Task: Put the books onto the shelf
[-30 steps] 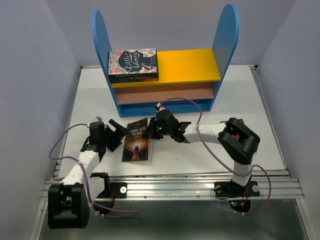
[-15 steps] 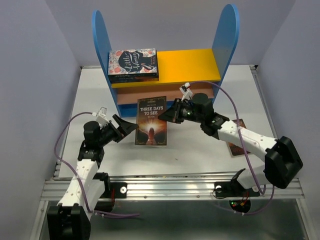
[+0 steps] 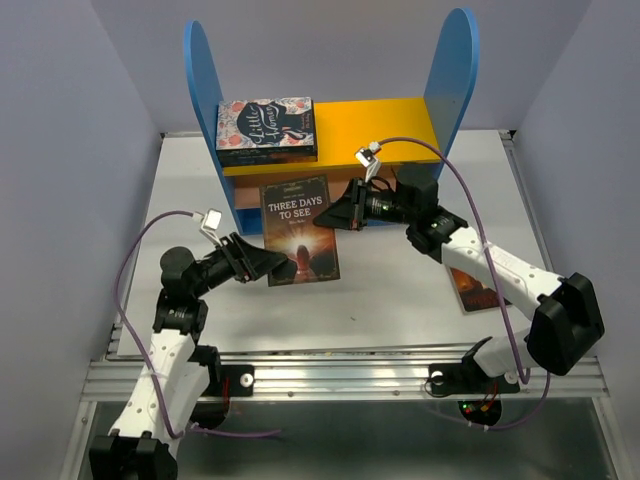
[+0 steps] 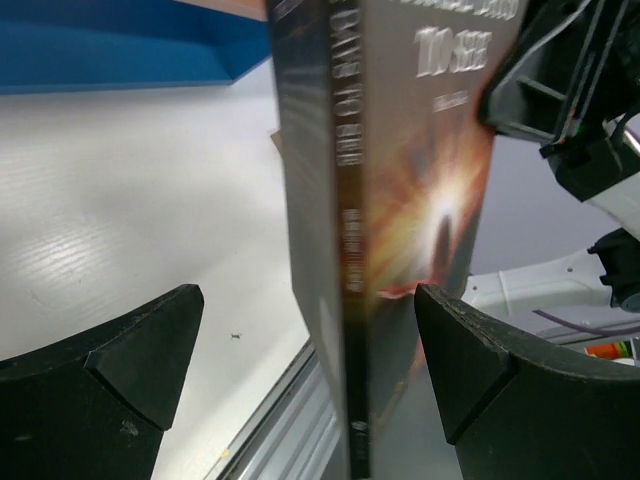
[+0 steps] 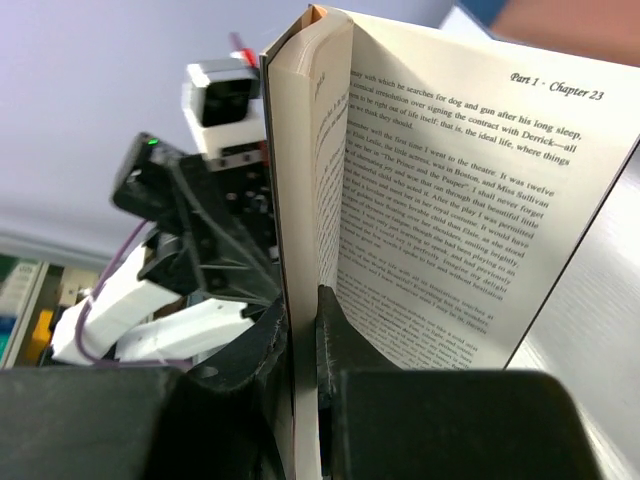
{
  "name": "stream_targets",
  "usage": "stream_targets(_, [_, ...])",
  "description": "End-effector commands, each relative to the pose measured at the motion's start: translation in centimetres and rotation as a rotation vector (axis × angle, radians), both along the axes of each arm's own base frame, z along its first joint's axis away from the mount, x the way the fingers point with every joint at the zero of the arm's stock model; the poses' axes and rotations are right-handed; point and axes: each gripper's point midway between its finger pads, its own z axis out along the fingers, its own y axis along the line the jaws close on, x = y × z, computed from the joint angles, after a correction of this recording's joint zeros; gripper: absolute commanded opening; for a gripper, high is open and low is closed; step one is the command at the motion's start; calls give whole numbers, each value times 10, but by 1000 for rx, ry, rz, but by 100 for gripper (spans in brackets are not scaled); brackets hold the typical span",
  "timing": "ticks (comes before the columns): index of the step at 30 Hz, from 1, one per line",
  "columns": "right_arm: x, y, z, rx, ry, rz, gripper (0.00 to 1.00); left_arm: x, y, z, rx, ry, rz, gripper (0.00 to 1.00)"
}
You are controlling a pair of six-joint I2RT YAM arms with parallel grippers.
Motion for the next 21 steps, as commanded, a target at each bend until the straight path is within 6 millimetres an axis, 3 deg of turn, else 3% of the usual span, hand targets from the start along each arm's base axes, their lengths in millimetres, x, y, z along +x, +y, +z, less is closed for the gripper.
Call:
stream_targets(1, [-17, 4, 69, 125, -188, 124, 1, -8, -9, 31, 6, -126, -84, 97])
stream_targets(2, [-20, 6, 73, 129, -191, 159, 1, -11, -10, 36, 7, -147, -90, 95])
stream_targets(5, [-24, 10, 78, 127, -199, 221, 1, -17, -12, 49, 1, -189, -102, 76])
stream_targets(7, [-20, 13, 66, 86, -176, 235, 1, -22, -12, 58, -7, -214, -108, 59])
stream_targets(9, [-2, 15, 68, 44, -223, 152, 1, -25, -13, 63, -15, -223, -110, 47])
stream_targets(10, [5, 14, 58, -1, -202, 126, 1, -25, -12, 66, -24, -223, -98, 30])
stream_targets(13, [23, 13, 53, -58, -201, 38, 1, -23, -12, 69, -38, -214, -80, 0])
stream_targets(14, [27, 12, 51, -75, -197, 12, 2, -22, -12, 71, -41, -214, -74, 0])
stream_targets(15, [34, 10, 49, -100, -206, -21, 11, -22, -11, 72, -45, -215, -65, 0])
stream_targets(16, [47, 3, 45, -144, -196, -109, 28, -19, -10, 75, -50, -220, -41, 0])
stream_targets(17, [52, -2, 46, -166, -220, -148, 56, -20, -9, 80, -58, -230, -31, 0])
stream_targets(18, [63, -10, 46, -194, -231, -229, 71, -19, -8, 85, -63, -239, -20, 0])
stream_targets(19, [65, -17, 41, -221, -222, -270, 98, -18, -6, 91, -68, -249, -3, 0])
stream_targets(21, [69, -38, 55, -228, -260, -387, 100, -20, -4, 112, -83, -294, 13, 0])
